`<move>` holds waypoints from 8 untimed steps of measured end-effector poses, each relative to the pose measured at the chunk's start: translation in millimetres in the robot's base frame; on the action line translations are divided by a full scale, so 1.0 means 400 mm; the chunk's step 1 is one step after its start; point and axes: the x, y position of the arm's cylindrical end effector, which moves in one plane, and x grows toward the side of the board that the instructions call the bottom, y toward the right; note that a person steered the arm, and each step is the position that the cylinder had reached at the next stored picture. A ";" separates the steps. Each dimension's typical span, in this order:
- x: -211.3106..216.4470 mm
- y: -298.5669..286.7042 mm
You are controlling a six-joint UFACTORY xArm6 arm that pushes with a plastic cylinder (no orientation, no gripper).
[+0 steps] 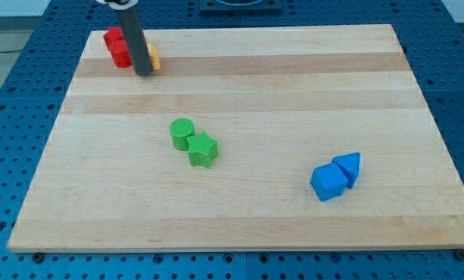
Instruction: Push the yellow heart slightly towards the top of the board
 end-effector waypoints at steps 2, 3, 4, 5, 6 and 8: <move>0.021 -0.024; 0.061 0.049; 0.055 0.129; 0.037 0.122; 0.013 0.089; 0.008 0.082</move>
